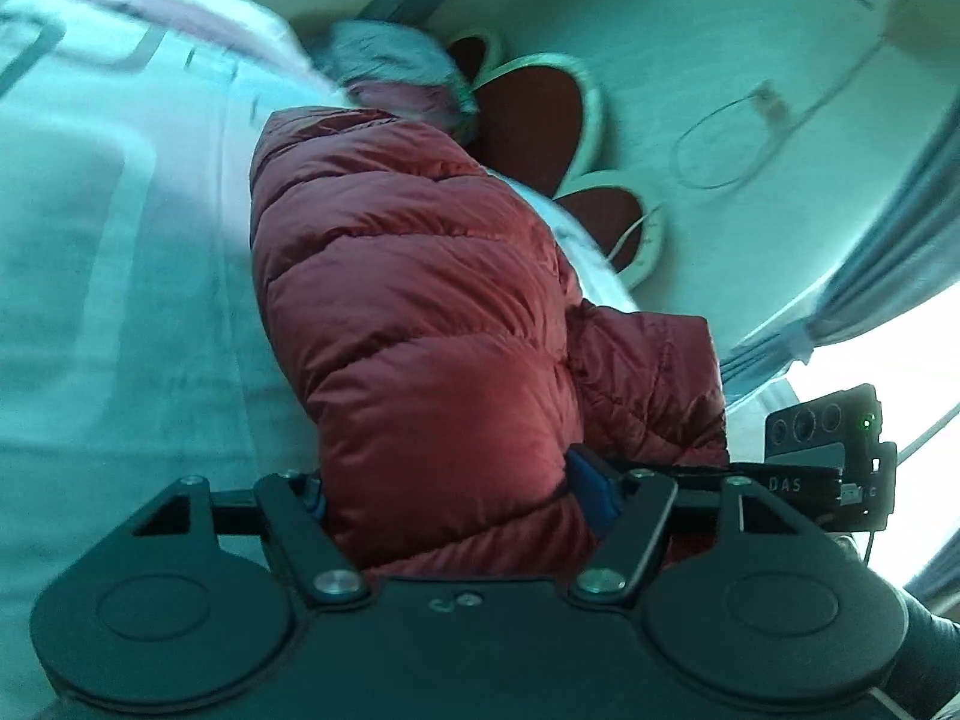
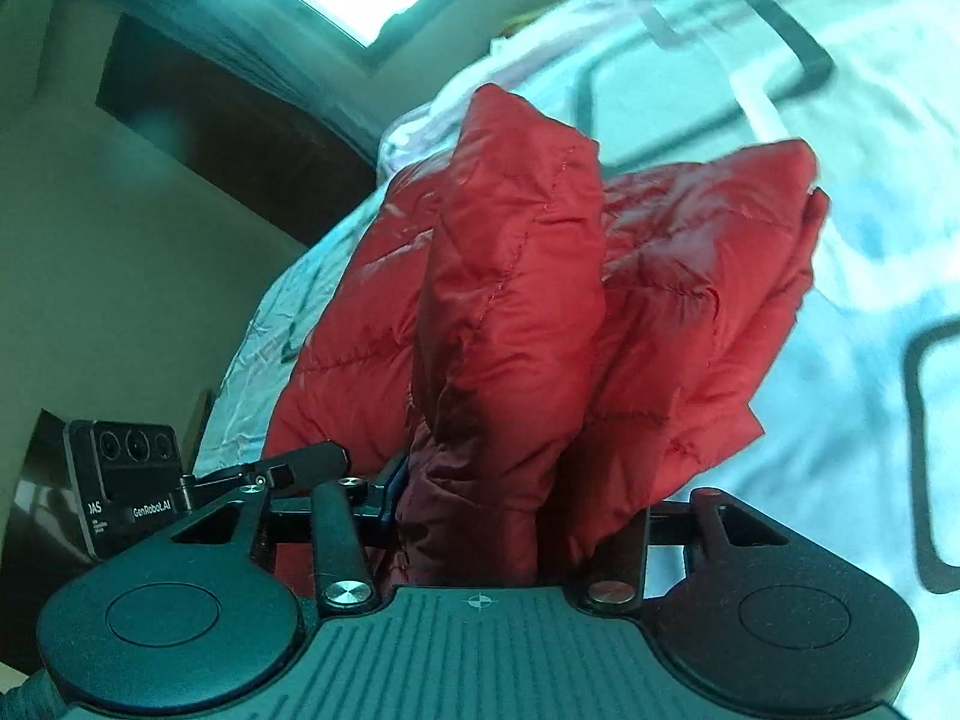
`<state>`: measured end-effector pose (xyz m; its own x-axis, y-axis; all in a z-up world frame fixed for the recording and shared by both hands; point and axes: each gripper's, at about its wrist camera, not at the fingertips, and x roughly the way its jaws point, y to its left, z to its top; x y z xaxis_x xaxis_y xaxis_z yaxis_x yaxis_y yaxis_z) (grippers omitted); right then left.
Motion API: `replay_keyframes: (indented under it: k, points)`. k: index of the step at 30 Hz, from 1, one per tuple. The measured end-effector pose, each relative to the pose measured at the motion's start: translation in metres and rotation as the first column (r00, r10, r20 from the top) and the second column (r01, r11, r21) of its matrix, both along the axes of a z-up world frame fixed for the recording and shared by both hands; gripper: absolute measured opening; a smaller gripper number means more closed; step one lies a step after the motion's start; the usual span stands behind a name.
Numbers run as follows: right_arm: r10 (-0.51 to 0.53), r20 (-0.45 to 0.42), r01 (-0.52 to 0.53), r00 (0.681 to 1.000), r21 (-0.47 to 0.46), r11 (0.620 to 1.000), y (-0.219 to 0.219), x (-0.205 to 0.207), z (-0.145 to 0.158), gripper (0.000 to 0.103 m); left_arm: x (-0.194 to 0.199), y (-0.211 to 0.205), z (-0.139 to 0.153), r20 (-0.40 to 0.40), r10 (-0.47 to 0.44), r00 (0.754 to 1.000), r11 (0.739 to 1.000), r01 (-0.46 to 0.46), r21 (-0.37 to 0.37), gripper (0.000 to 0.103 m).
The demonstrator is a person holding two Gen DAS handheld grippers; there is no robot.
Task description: Fold large clothes
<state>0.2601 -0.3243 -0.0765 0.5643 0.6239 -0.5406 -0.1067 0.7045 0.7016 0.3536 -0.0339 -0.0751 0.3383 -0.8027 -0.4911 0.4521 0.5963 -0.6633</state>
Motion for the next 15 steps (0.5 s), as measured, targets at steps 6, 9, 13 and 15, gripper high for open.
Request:
replay_keyframes:
  k: [6,9,13,15]
  points:
    - [0.012,0.081,-0.008,0.997,-0.049,0.999,0.063,0.0,0.041,0.047,0.005,0.059,0.025,0.066,0.012,0.998,0.998,-0.008,-0.066,0.069]
    - [0.046,0.104,-0.04,0.993,-0.063,0.997,0.103,0.012,0.05,0.047,0.008,0.097,0.031,0.086,0.043,0.995,0.997,-0.038,-0.068,0.069]
    - [0.104,0.118,-0.097,0.988,-0.063,0.993,0.159,0.031,0.05,0.047,0.006,0.149,0.034,0.086,0.103,0.991,0.994,-0.098,-0.055,0.069]
    - [0.131,0.113,-0.126,0.985,-0.053,0.991,0.187,0.041,0.044,0.047,0.008,0.172,0.033,0.081,0.128,0.988,0.991,-0.125,-0.039,0.069]
